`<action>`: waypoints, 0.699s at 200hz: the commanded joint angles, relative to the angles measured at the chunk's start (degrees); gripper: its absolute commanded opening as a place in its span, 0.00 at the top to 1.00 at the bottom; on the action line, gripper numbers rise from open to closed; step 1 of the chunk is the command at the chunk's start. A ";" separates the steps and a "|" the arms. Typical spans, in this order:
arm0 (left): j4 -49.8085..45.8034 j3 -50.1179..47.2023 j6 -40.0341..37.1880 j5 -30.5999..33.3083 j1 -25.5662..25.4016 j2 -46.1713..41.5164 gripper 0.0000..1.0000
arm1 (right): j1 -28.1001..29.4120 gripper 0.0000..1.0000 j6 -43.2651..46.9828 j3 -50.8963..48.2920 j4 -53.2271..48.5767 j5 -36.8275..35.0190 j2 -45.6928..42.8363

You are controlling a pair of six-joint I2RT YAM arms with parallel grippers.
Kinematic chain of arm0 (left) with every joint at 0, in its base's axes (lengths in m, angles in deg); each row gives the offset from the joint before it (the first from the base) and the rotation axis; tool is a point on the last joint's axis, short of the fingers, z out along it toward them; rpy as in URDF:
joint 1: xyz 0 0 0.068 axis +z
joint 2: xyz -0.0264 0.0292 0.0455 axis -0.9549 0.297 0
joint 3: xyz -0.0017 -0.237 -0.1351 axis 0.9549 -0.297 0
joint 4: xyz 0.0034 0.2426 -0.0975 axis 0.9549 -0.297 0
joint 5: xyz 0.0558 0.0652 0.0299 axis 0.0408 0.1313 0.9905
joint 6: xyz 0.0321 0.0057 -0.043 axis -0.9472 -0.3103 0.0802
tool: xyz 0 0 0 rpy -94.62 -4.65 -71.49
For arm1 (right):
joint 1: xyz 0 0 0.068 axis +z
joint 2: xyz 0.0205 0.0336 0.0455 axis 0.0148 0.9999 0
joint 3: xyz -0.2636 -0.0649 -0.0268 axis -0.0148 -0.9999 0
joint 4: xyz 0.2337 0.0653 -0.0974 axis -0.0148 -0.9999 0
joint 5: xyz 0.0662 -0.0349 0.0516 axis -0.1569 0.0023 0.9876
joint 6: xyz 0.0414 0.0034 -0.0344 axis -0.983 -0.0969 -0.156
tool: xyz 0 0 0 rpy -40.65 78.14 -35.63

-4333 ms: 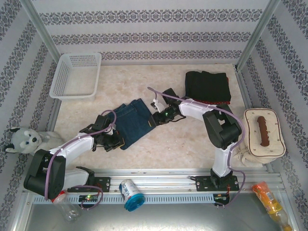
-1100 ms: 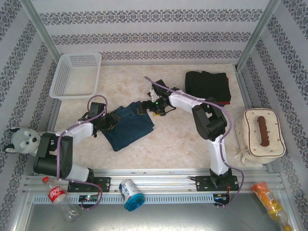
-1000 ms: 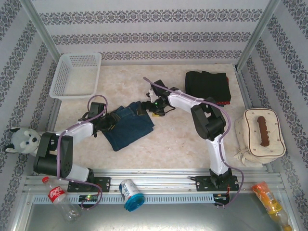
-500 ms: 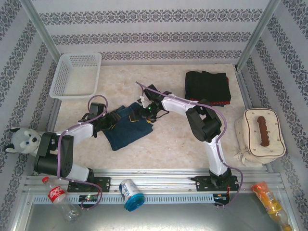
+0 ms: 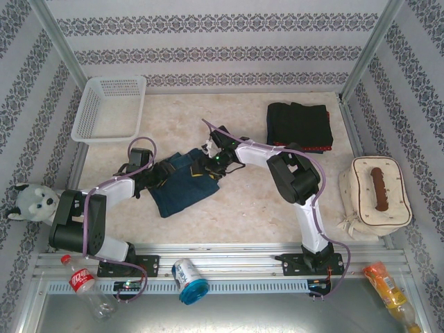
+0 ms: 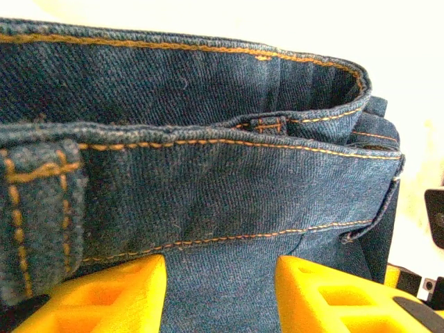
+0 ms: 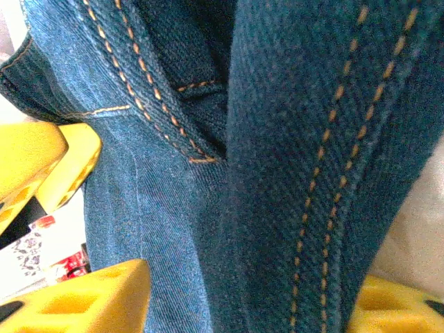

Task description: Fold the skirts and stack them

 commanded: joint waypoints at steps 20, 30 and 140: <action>-6.86 -2.27 -1.81 -0.29 0.45 3.34 0.54 | 0.14 0.55 -0.63 0.35 1.30 4.32 1.00; -6.90 -2.06 -2.07 -0.29 0.44 3.77 0.54 | 0.17 0.60 -0.72 0.57 1.52 4.62 1.52; -19.13 18.50 -8.14 4.88 -5.30 6.99 0.35 | 0.73 0.60 -10.98 -22.19 5.11 -33.59 -23.68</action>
